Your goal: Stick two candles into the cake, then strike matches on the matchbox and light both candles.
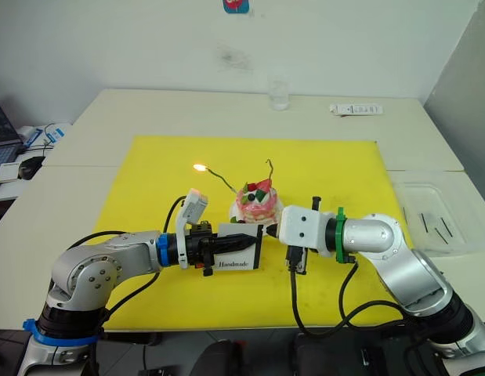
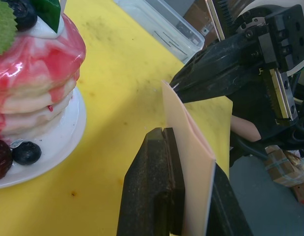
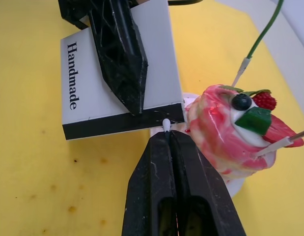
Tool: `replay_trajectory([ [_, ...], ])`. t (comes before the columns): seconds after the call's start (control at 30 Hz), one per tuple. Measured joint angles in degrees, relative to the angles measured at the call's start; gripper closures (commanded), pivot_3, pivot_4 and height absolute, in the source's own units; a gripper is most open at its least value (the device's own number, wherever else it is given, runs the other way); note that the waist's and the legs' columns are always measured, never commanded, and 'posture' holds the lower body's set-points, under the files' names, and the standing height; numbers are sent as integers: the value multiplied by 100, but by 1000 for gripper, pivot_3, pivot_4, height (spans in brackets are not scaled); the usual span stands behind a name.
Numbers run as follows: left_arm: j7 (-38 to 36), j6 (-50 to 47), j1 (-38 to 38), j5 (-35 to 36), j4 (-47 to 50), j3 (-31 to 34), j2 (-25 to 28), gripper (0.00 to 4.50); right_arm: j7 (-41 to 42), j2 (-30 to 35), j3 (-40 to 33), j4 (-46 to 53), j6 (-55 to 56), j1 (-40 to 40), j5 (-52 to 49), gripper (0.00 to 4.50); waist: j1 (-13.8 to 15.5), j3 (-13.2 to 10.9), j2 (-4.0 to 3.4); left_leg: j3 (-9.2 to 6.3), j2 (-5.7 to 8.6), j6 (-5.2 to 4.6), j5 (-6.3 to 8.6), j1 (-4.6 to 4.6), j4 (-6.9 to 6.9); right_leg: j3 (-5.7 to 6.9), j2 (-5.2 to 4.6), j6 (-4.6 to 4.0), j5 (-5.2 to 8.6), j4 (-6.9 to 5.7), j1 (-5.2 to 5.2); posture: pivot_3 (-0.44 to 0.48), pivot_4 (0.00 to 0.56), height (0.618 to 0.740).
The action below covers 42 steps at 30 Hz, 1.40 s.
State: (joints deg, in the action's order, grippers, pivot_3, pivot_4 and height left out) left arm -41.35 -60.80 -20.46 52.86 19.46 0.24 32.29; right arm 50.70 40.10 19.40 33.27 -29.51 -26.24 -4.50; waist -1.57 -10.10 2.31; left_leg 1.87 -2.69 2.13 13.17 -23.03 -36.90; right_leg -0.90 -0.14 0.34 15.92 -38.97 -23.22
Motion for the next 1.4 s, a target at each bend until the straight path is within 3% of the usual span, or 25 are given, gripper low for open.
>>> replay_trajectory([
  [0.5, 65, -67, 0, -4, -1, 0, -54, 4500, 100, -53, 110, -113, 166, -35, 224, 4486, -1, 0, 0, 0, 0, 0, 0, 1, 0, 1, 0, 0, 0, -1, 0, 0, 150, 740],
  [0.67, -3, 32, -205, -81, -144, 5, -48, 4500, 557, 224, 376, -145, 439, 67, 277, 4486, 4, 0, 0, -1, 2, 0, 0, 0, -1, 2, 4, 0, 0, 0, 0, 0, 150, 740],
  [0.83, -200, 136, -230, -259, -350, 9, 151, 4500, 778, 449, 184, -70, 485, 123, 94, 4486, -10, 0, 0, 0, 0, 0, 0, 1, -1, 1, 4, 0, 0, -1, 0, 0, 150, 740],
  [1.4, -299, 131, -53, -282, -144, -224, 138, 4500, 287, -12, -9, -50, 97, -236, 144, 4486, 1, 0, 0, -1, -1, 0, 0, 1, -2, 2, 1, -1, 0, -2, 0, 0, 150, 740],
])
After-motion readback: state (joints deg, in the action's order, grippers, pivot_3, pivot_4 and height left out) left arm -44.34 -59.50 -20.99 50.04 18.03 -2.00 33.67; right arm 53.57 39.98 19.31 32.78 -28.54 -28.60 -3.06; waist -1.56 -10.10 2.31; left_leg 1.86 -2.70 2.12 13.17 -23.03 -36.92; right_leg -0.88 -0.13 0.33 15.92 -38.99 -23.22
